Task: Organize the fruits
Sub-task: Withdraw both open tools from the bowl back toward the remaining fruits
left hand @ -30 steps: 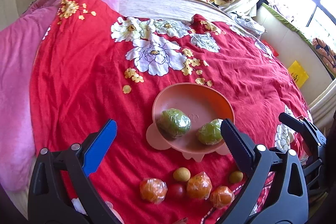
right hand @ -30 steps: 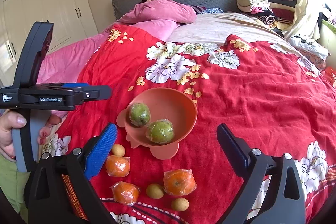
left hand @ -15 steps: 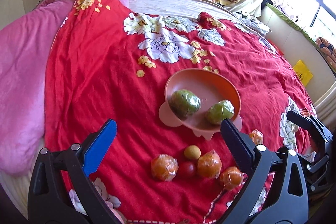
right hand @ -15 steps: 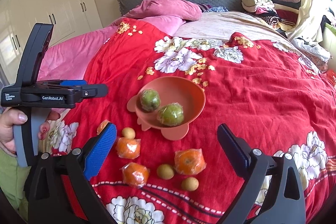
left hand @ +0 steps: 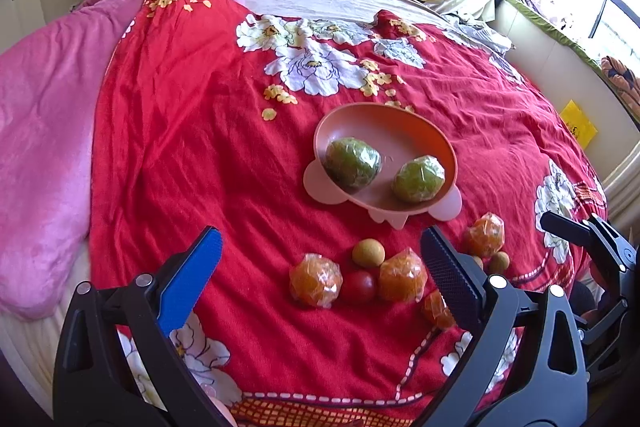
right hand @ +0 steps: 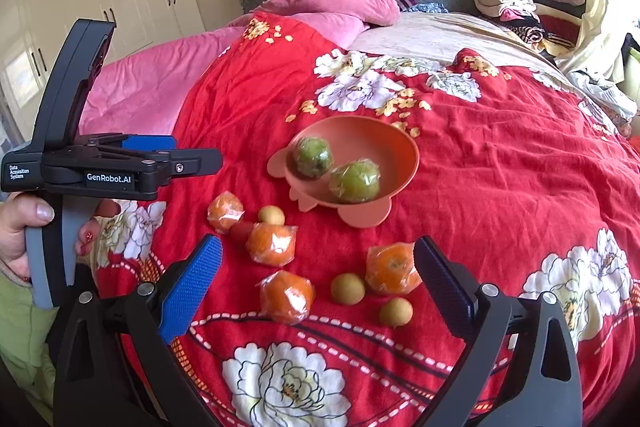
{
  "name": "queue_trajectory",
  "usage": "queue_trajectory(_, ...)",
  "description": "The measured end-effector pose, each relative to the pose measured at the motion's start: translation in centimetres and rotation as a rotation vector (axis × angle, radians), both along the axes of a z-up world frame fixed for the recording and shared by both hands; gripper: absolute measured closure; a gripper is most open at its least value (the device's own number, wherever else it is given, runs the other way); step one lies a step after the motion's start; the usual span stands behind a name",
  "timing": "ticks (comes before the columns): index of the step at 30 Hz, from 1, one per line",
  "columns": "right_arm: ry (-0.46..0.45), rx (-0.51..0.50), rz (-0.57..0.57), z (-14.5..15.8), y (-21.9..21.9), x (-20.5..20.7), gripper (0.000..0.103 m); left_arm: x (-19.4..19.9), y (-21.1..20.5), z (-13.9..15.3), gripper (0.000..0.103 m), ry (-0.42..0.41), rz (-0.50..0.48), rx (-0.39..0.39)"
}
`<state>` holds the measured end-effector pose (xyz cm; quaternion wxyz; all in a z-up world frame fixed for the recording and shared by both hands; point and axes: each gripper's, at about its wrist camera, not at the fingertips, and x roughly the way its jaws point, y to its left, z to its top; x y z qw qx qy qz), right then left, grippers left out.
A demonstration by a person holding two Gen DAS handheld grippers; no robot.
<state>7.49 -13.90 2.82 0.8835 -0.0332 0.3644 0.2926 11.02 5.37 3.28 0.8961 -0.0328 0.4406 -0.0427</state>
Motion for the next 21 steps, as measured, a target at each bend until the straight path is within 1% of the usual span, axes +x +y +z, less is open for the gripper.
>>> queue_trajectory(8,0.017,-0.007,0.019,-0.6,0.3,-1.0,0.007,-1.4,1.2,-1.1,0.01,0.025,0.031,-0.015)
queue_trajectory(21,0.054,-0.035,0.046,-2.2,1.3,-2.3,0.007,-3.1,2.0,-3.8,0.01,0.072,0.047,0.019)
